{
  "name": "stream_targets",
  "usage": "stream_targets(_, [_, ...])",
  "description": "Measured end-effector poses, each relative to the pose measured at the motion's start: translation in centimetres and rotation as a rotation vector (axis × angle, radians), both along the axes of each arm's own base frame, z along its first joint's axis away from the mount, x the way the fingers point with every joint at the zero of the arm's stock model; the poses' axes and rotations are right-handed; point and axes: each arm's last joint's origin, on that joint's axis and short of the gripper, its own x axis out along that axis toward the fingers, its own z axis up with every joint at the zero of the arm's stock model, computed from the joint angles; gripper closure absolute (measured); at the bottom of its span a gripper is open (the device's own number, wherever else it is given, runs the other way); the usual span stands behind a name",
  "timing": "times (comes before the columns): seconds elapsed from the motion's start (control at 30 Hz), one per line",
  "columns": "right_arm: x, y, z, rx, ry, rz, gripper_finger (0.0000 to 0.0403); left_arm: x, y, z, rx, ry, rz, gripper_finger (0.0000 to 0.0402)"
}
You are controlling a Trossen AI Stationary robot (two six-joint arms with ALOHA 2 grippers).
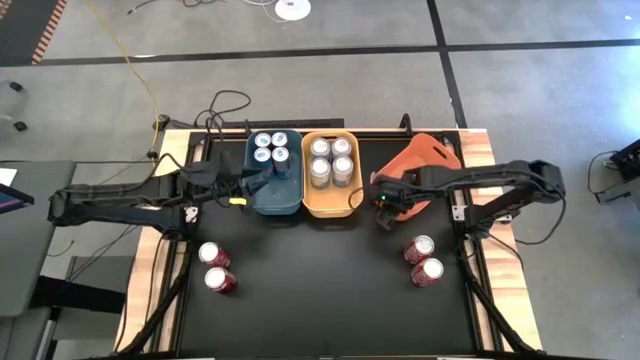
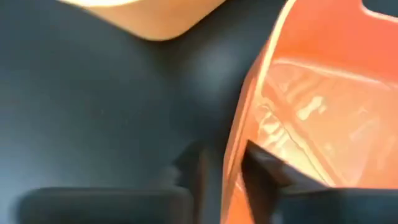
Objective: Sort soda cans
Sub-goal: Move the orange bin to the center of the table
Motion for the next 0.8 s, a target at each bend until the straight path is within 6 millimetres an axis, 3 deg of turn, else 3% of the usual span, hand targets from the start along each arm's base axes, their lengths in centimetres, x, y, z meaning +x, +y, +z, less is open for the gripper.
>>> stream_targets(0.07, [-0.1, 0.9, 0.0, 0.01, 0.005, 0.011, 0.0353, 0.0, 0.0, 0.2, 0.014, 0.001, -0.004, 0.0219])
stream_targets(0.13, [-0.3, 2.1, 0.4, 0.018, -0.004, 0.029, 0.0387, 0.0, 0.0, 0.2, 0.023, 0.005, -0.007, 0.0219])
stream_targets(0.43, [-2.1, 8.3, 2.2, 0.096, -0.105, 0.169, 0.0398, 0.0, 0.0, 0.3, 0.032, 0.002, -0.009, 0.0219])
stream_targets(0.63, [-2.9, 12.7, 4.0, 0.072, -0.219, 0.399, 0.0401, 0.0, 0.0, 0.3, 0.015, -0.011, -0.003, 0.0219])
stream_targets(0.8, [-3.1, 13.7, 6.1, -0.081, -0.295, 0.435, 0.0402, 0.1, 0.0, 0.5, 0.016, -0.031, -0.003, 0.0219])
